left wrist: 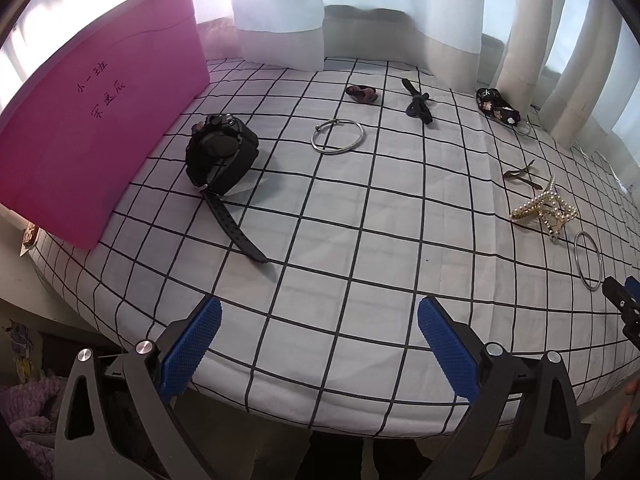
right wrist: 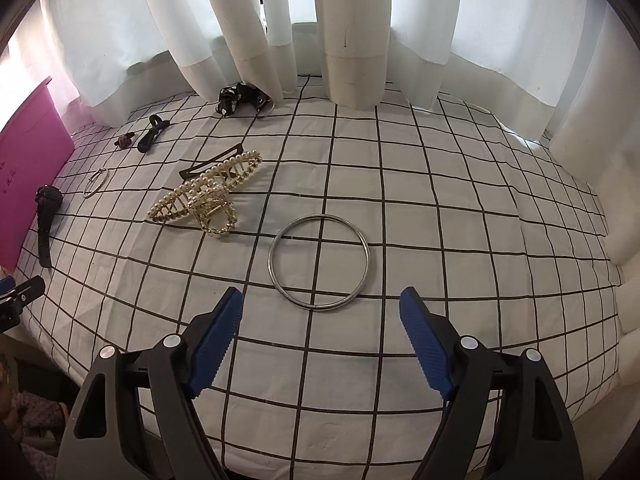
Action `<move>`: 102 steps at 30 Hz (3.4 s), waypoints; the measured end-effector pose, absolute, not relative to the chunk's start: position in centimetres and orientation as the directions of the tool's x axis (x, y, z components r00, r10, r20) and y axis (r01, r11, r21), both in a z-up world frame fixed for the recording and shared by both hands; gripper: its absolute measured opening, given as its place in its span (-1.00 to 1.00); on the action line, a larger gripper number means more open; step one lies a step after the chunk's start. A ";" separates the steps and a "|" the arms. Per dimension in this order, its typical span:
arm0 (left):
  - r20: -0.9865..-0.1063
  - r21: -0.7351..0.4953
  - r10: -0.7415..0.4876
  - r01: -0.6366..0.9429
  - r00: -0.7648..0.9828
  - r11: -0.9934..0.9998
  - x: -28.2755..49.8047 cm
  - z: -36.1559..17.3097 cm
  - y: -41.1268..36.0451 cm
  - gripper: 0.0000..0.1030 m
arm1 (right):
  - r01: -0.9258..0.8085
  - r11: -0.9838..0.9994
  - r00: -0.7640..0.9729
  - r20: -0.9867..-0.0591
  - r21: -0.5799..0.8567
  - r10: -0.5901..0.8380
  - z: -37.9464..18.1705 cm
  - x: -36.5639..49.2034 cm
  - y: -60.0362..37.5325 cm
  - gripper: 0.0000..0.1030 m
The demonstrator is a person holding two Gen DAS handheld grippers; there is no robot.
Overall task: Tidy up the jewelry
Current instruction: 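Withdraw both grippers from the tub back over the table, then grasp the black watch strap with the left gripper while the right grasps the pearl claw clip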
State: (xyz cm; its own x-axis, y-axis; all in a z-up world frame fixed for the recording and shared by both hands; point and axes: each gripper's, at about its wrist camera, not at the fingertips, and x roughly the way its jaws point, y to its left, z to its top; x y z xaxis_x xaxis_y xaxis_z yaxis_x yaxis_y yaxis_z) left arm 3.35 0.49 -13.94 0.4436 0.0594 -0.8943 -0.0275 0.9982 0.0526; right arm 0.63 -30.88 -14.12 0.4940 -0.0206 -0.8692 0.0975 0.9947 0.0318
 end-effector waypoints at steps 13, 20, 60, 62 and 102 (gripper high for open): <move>-0.893 0.102 0.200 -0.251 0.402 0.963 3.4 -14.5 -2.4 0.88 | -0.128 0.970 0.454 -0.857 0.206 0.242 -14.9 5.0 -31.4 0.49; -0.877 0.144 0.306 -0.406 0.370 0.903 2.1 -13.6 0.6 0.88 | -0.235 0.939 0.415 -0.847 0.252 0.331 -15.2 7.8 -29.0 0.49; -0.848 0.137 0.322 -0.412 0.422 0.901 12.9 -17.8 10.4 0.89 | -0.186 0.982 0.505 -0.859 -0.014 0.083 -17.6 10.4 -22.1 0.50; -0.845 0.141 0.329 -0.416 0.423 0.898 12.8 -17.8 10.2 0.89 | -0.185 0.983 0.507 -0.858 -0.015 0.082 -17.6 10.3 -22.1 0.49; -0.828 0.008 0.211 -0.364 0.520 0.931 7.5 -13.1 5.9 -0.66 | -0.298 0.953 0.539 -0.814 0.057 0.217 -13.1 8.5 -22.8 -0.41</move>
